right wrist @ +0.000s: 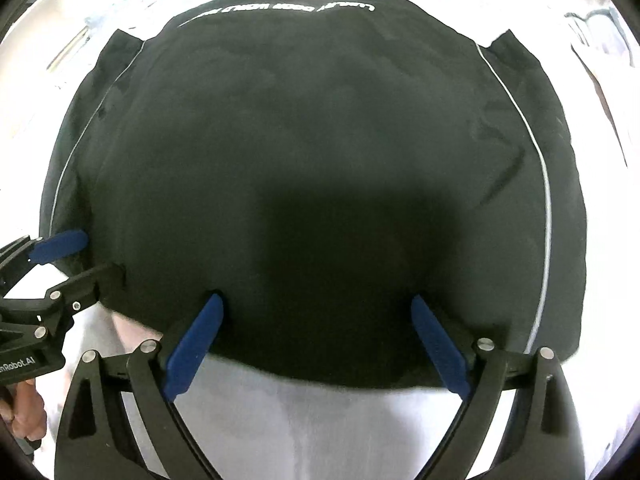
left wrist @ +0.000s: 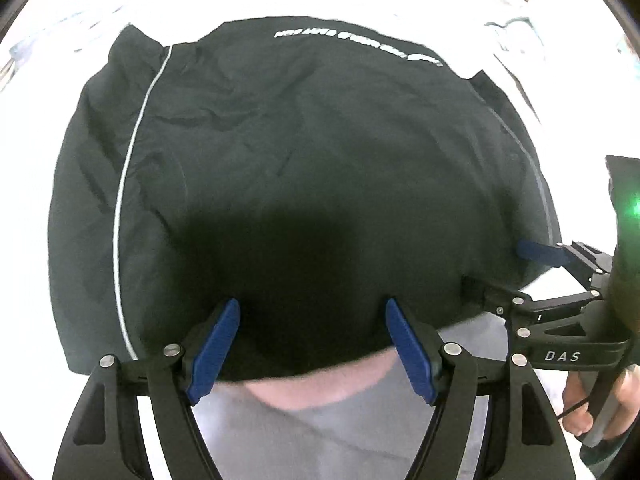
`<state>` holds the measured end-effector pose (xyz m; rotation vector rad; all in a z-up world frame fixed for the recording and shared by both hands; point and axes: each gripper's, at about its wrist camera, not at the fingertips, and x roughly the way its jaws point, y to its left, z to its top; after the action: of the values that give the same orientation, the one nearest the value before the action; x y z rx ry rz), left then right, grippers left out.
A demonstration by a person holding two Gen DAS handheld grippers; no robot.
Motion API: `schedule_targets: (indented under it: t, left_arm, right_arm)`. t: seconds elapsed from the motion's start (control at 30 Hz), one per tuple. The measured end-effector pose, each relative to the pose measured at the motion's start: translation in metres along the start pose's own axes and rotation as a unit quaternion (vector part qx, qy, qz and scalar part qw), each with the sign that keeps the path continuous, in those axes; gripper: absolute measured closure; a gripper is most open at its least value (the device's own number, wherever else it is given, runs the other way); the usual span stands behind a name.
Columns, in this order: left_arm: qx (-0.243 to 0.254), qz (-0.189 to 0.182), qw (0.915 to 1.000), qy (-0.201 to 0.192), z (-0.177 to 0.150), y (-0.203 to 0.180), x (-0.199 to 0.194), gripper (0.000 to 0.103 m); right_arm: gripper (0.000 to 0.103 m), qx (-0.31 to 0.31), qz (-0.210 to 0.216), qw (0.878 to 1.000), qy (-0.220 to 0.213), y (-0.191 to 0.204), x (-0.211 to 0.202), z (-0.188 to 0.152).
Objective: Fold large clothes
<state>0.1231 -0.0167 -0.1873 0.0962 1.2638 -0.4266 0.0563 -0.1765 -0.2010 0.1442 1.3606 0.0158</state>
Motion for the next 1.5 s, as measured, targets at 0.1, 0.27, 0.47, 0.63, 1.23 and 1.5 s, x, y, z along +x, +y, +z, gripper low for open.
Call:
schedule_targets:
  t: [0.1, 0.27, 0.47, 0.63, 1.23, 1.5]
  left_arm:
    - [0.008, 0.004, 0.9999, -0.004, -0.006, -0.005, -0.021, 0.027]
    - [-0.001, 0.013, 0.9998, -0.015, -0.021, -0.006, -0.049, 0.027]
    - [-0.022, 0.022, 0.9987, -0.041, -0.023, 0.005, -0.084, 0.027]
    - [-0.02, 0.035, 0.9967, -0.07, -0.019, -0.003, -0.108, 0.027]
    - [-0.069, 0.102, 0.9855, -0.117, 0.032, 0.095, -0.135, 0.026]
    - [-0.097, 0.037, 0.9903, -0.092, 0.063, 0.152, -0.105, 0.026]
  right_arm:
    - [0.007, 0.003, 0.001, 1.0, -0.004, 0.0, -0.015, -0.012]
    - [0.007, 0.011, -0.011, 1.0, -0.023, -0.004, -0.052, -0.039]
    - [0.007, 0.021, -0.034, 0.997, -0.073, -0.002, -0.103, -0.043]
    - [0.007, 0.026, -0.056, 0.992, -0.11, -0.009, -0.138, -0.047]
    - [0.007, 0.056, -0.113, 0.985, -0.12, -0.065, -0.146, -0.022]
    - [0.007, 0.1, -0.071, 0.986, -0.109, -0.128, -0.118, 0.02]
